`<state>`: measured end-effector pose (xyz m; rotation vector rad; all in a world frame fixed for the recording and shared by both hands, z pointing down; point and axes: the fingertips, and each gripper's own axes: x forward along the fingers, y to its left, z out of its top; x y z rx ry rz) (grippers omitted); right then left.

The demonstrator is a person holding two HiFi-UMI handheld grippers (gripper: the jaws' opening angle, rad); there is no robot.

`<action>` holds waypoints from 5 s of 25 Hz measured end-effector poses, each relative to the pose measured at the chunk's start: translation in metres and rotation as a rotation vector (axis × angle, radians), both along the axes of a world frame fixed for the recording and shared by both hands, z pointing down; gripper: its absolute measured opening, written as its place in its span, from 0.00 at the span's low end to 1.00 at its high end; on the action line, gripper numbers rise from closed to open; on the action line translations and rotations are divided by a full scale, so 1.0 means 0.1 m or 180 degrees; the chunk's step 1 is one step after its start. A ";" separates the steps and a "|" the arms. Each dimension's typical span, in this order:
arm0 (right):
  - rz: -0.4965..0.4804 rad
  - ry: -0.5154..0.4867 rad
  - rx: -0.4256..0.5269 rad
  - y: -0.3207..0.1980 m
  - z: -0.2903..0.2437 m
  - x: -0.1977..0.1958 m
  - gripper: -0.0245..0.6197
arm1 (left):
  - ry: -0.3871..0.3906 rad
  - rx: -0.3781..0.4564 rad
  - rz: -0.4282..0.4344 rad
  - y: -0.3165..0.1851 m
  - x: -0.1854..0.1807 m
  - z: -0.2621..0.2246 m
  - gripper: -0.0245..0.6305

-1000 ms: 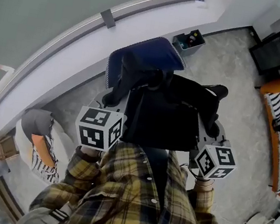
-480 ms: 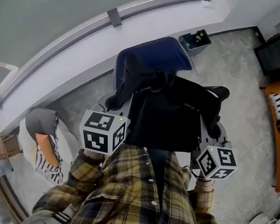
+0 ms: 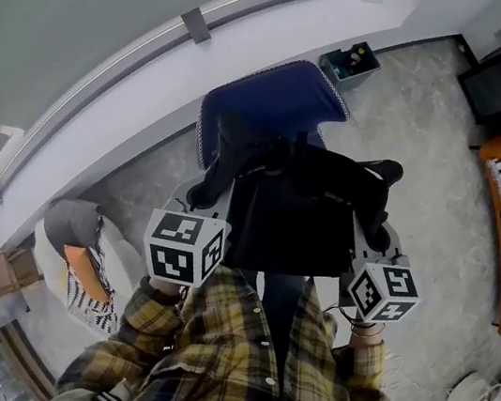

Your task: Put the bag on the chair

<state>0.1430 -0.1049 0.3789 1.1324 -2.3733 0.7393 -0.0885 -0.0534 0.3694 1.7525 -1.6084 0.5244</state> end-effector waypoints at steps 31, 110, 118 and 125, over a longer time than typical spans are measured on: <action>0.0047 0.0570 -0.0778 -0.33 2.49 -0.04 0.11 | -0.0180 -0.0831 0.0002 -0.15 -0.01 2.45 0.09; 0.0068 0.0754 -0.0979 -0.39 3.17 0.08 0.40 | -0.0032 -0.0421 -0.0738 -0.05 -0.18 3.04 0.41; 0.0139 0.0633 -0.0809 -0.47 2.71 0.09 0.40 | -0.0025 -0.0269 -0.0728 -0.27 -0.15 2.60 0.41; 0.0152 0.0421 -0.0570 -0.60 2.08 0.00 0.39 | -0.0018 -0.0043 -0.0733 -0.40 -0.12 2.15 0.41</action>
